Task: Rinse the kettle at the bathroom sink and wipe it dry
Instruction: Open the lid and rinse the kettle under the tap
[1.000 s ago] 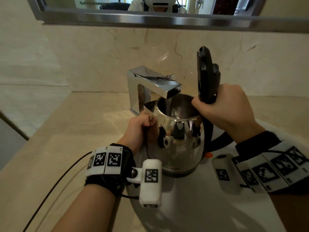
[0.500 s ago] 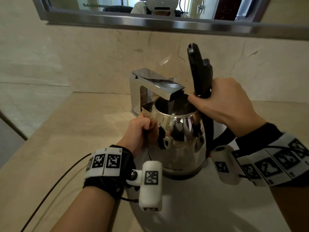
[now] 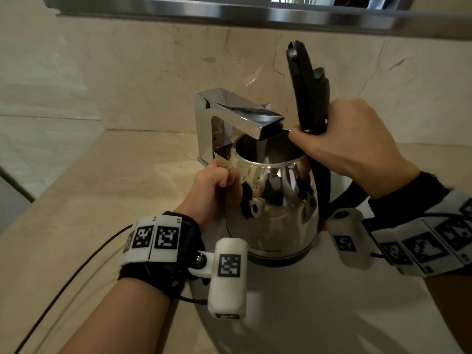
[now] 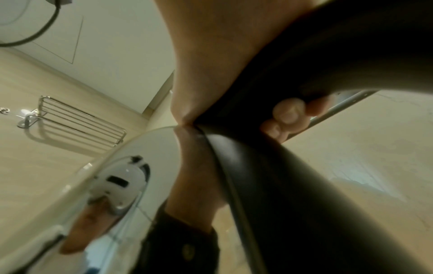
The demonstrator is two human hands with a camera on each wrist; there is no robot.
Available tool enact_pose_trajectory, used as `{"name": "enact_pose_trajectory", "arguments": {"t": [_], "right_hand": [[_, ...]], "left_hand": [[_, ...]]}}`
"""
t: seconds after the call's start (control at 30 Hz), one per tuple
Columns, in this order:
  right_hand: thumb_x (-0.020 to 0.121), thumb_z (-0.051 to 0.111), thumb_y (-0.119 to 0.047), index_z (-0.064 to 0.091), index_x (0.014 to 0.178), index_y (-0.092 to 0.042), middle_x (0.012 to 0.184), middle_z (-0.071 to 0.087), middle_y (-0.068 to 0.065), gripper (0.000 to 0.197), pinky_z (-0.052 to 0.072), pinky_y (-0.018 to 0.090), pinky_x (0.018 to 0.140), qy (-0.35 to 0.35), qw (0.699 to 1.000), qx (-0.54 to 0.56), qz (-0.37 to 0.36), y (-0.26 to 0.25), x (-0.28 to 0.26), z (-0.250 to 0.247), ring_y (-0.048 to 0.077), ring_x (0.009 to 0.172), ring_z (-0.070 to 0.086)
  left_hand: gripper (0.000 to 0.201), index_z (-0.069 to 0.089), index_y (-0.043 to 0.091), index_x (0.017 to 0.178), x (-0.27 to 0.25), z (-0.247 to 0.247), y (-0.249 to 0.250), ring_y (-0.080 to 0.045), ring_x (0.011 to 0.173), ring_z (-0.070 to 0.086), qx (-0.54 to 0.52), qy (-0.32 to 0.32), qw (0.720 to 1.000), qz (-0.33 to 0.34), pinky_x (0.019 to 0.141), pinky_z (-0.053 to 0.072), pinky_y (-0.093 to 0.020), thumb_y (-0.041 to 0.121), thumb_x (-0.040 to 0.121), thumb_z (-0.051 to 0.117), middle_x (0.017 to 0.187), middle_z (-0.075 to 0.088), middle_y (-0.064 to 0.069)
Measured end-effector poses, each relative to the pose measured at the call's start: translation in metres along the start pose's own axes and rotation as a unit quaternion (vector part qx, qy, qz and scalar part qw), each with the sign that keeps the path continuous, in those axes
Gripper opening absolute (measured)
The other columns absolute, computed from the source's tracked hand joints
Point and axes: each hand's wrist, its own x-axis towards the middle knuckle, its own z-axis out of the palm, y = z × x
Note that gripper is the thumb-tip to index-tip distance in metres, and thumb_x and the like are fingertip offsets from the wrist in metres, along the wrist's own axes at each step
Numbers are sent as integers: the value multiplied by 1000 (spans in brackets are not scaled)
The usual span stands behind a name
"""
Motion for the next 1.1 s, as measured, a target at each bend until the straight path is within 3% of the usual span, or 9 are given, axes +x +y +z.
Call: {"name": "enact_pose_trajectory", "arguments": {"t": [0.2, 0.47, 0.73, 1.1], "right_hand": [[80, 57, -45, 45, 57, -25, 57, 51, -2, 32, 37, 25, 53, -10, 1000, 11, 15, 1, -3, 0, 11, 55, 51], [80, 58, -48, 54, 66, -23, 63, 55, -5, 29, 37, 21, 52, 8, 1000, -21, 17, -7, 2, -3, 8, 59, 51], [80, 57, -48, 45, 57, -26, 58, 51, -5, 34, 40, 22, 53, 6, 1000, -7, 27, -4, -3, 0, 8, 57, 50], [82, 58, -46, 44, 59, -28, 59, 49, -7, 33, 36, 19, 51, -6, 1000, -21, 20, -6, 0, -1, 6, 55, 48]], "left_hand": [[12, 27, 11, 58, -1, -1, -1, -8, 33, 42, 6, -4, 1000, -3, 36, 36, -11, 4, 49, 31, 38, 41, 7], [14, 26, 11, 60, 2, -2, 0, -11, 30, 40, -21, 5, 1000, -9, 38, 35, -15, 5, 48, 29, 37, 38, 4], [14, 25, 11, 58, -1, -1, 1, -10, 30, 39, -19, 2, 1000, -12, 34, 33, -12, 4, 47, 29, 36, 37, 3], [15, 23, 13, 57, -2, 1, 2, -8, 30, 39, -36, 1, 999, 6, 35, 33, -9, 2, 48, 27, 37, 37, 7]]}}
